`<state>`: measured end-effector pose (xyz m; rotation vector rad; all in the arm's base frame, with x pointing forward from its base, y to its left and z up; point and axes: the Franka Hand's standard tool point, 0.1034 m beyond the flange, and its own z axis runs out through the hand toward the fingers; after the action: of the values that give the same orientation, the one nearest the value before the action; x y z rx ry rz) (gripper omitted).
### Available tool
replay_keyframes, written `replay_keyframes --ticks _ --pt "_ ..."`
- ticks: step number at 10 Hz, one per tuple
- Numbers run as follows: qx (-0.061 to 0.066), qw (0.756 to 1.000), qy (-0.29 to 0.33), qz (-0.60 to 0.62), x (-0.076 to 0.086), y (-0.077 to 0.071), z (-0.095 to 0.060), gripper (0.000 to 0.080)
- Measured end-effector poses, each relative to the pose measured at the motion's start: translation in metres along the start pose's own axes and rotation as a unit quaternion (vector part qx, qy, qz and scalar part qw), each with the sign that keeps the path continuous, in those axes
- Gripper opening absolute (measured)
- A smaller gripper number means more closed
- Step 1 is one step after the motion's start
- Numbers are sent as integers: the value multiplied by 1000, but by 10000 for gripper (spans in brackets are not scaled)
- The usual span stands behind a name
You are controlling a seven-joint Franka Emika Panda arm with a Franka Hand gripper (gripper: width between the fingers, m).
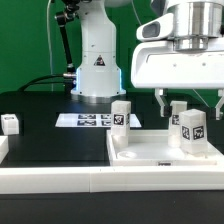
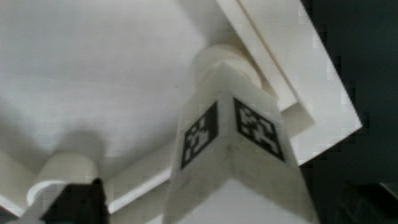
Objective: Assemble square table
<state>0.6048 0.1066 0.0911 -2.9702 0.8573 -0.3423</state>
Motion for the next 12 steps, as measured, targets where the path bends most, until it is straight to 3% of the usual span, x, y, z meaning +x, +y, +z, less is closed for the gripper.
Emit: replay_keyframes --ticks 3,5,7,9,11,12 --pt "-3 1000 -10 -16 1 0 -1 649" --pt "-23 998 -63 -16 3 9 -3 649" --pt "-35 994 -100 -2 10 13 -7 649" --pt "-28 996 -89 8 10 4 -8 649" --pt "-40 994 -99 20 10 3 -10 649" --pt "-38 995 -95 20 12 3 -10 649"
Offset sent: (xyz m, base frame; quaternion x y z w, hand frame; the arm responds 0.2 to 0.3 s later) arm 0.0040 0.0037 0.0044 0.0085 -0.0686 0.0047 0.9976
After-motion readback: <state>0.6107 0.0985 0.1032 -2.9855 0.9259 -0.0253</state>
